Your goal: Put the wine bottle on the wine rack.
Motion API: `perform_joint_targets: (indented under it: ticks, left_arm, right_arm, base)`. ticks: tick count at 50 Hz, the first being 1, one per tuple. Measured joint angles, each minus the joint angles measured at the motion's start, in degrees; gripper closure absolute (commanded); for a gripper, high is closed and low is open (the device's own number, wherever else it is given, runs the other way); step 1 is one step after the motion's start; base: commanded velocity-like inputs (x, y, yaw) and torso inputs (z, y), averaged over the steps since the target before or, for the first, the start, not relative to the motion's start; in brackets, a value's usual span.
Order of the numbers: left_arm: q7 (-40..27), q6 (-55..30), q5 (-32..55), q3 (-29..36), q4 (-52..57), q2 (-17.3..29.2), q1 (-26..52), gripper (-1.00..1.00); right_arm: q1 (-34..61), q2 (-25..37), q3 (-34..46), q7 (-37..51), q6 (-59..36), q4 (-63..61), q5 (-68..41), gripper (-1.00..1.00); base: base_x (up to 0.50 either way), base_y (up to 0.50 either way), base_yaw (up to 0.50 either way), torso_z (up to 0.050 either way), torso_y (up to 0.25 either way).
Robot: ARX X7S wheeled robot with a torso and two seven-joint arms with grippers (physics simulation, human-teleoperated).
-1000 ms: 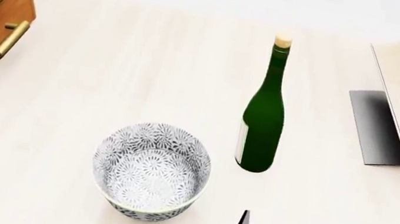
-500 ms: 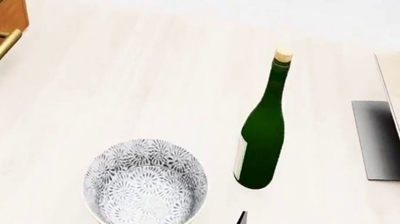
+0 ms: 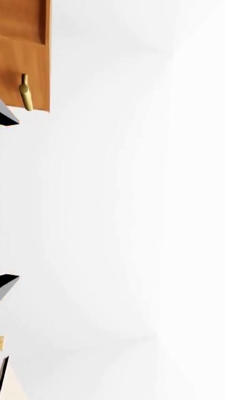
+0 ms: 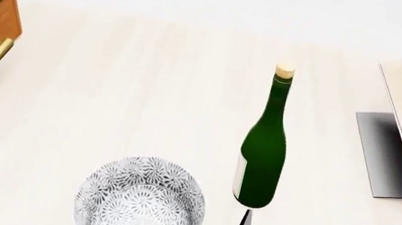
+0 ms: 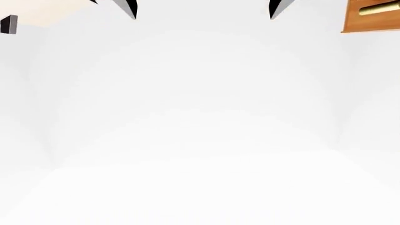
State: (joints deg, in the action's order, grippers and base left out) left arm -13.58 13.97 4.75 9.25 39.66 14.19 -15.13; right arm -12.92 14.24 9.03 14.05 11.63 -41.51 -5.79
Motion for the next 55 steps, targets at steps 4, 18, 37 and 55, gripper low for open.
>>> perform_joint_targets:
  ticks: [4, 18, 37, 55]
  left_arm:
    - [0.0, -0.2, 0.0, 0.3, 0.3, 0.1, 0.0, -1.0]
    - [-0.3, -0.5, 0.0, 1.0, 0.3, 0.5, 0.1, -1.0]
    - [-0.8, -0.4, 0.1, 1.6, 0.2, 1.0, 0.2, -1.0]
    - [-1.4, -0.7, 0.1, 2.0, 0.3, 1.5, 0.3, -1.0]
  right_arm:
    - [0.0, 0.2, 0.2, 0.1, -0.1, -0.1, 0.0, -1.0]
    - [-0.1, 0.6, 0.6, 0.5, 0.2, -0.2, 0.1, -1.0]
    - [-0.1, 1.1, 1.1, 1.1, 0.7, 0.2, 0.5, -1.0]
    - [0.0, 1.5, 1.5, 1.7, 0.8, 0.5, 0.8, -1.0]
  base:
    - [0.11, 0.0, 0.0, 0.0, 0.0]
    - [0.11, 0.0, 0.0, 0.0, 0.0]
    - [0.11, 0.0, 0.0, 0.0, 0.0]
    - [0.11, 0.0, 0.0, 0.0, 0.0]
